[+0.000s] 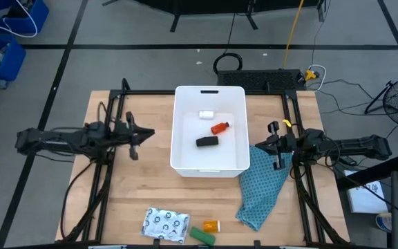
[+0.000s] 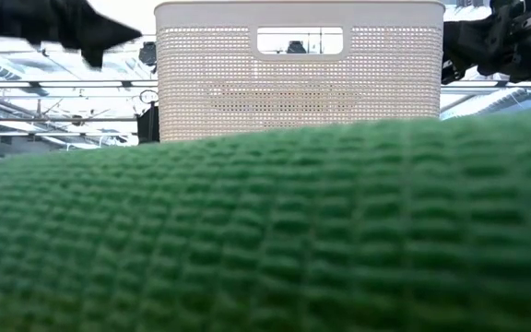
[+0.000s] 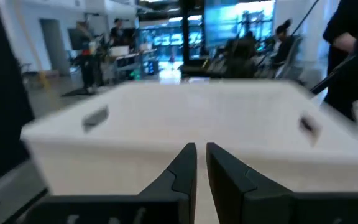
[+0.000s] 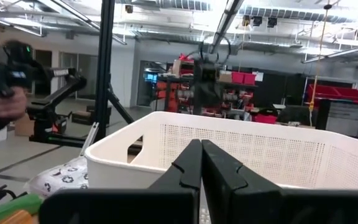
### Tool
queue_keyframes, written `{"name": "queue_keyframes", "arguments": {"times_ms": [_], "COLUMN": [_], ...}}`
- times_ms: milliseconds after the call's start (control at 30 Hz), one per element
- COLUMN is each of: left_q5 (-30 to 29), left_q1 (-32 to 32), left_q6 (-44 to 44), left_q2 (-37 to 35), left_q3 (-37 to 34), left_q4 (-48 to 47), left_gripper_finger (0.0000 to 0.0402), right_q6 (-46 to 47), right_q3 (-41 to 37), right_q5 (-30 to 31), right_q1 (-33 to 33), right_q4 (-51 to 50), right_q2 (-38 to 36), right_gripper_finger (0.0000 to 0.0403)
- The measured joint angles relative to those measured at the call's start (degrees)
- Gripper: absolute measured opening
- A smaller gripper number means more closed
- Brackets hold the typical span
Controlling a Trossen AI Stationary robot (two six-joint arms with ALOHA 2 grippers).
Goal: Pick & place medical supplies in basket/bin
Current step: Put the green bandage into the white bin
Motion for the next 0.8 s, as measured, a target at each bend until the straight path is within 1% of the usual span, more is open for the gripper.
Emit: {"name": "queue_keyframes", "arguments": {"times_ms": [67,133,333,567,667,800], "left_q5": [-1.06,-1.71,-5.81,-17.18,-16.37,-7.60], "left_q1": [-3.05,-6.74,-18.12,-30.40,-34.45,-39.28], "left_q6": [-0.02,-0.02,-0.17,-0.20,-0.39,-1.55], "left_q2": [3.13,8.18,27.74,49.20,56.23,64.89], "left_q3": [5.19,9.38,18.93,30.95,36.67,44.36], "left_q4": [-3.48,-6.48,-7.73,-6.87,-7.46,-9.54], "left_gripper_finger": [0.0042,0.0042,0.0042,0.0042,0.0042,0.0042], "right_q6": [-0.21,-0.33,-0.45,-0.30,-0.30,-0.02], "right_q3": [-0.02,-0.02,-0.07,-0.09,-0.10,-0.11], "right_q5": [0.02,0.02,-0.04,0.00,-0.08,-1.78], "right_q1": [0.00,0.01,0.01,0.01,-0.01,0.01], "right_q4": [0.02,0.02,-0.69,-0.87,-0.86,-0.75], "right_q2": [-0.02,-0.02,-0.02,-0.02,-0.02,-0.01], "right_gripper_finger": [0.0000,0.0000,0.0000,0.0000,0.0000,0.0000]}}
